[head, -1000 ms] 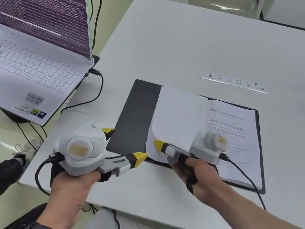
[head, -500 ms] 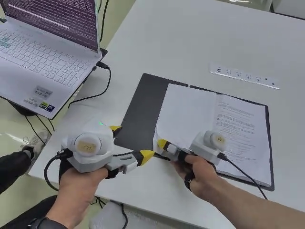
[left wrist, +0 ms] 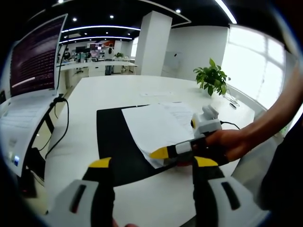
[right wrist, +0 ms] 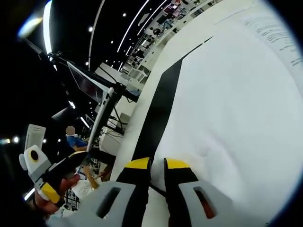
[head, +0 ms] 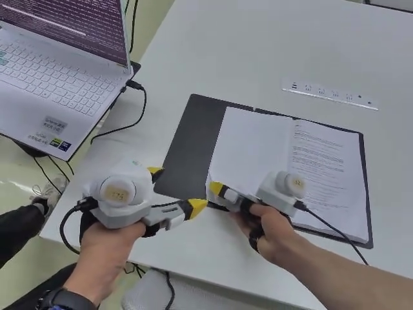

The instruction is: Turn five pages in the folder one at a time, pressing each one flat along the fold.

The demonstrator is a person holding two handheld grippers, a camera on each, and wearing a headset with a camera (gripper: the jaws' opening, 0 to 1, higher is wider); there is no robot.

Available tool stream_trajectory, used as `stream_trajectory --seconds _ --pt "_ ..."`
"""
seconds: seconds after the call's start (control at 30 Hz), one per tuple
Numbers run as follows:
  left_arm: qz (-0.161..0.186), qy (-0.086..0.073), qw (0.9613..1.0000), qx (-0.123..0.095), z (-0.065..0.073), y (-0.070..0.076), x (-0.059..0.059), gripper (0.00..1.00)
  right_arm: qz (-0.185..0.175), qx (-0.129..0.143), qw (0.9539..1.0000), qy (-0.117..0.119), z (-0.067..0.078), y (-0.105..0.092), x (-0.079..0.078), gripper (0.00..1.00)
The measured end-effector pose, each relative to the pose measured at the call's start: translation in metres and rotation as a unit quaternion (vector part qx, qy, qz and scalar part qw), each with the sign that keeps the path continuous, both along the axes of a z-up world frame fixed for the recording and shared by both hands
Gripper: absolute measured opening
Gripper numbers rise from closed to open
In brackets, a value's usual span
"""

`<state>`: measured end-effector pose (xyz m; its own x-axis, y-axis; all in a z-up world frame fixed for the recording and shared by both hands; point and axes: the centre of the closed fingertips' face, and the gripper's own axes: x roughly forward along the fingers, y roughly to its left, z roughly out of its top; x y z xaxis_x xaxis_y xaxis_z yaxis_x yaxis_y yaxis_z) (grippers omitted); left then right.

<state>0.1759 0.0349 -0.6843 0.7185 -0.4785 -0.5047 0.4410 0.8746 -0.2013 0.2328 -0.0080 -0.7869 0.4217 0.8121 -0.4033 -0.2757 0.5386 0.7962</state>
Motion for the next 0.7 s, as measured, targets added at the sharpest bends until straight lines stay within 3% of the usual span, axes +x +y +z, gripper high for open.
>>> stream_trajectory --seconds 0.2,0.3,0.43,0.7 --pt "-0.009 0.0 1.0 0.005 -0.003 -0.006 0.002 0.65 0.023 0.007 0.9997 -0.008 0.01 0.0 -0.007 0.22" --pt "-0.014 0.001 0.9999 0.01 -0.005 -0.008 0.004 0.63 0.034 0.005 0.9991 -0.024 0.016 -0.004 -0.011 0.26" --pt "-0.019 0.004 0.9997 0.016 -0.011 -0.01 0.01 0.6 0.048 -0.002 0.9974 -0.054 0.027 -0.014 -0.016 0.26" --pt "-0.029 0.007 0.9994 0.018 -0.016 -0.02 0.018 0.54 0.032 -0.002 0.996 -0.084 0.047 -0.047 -0.015 0.26"
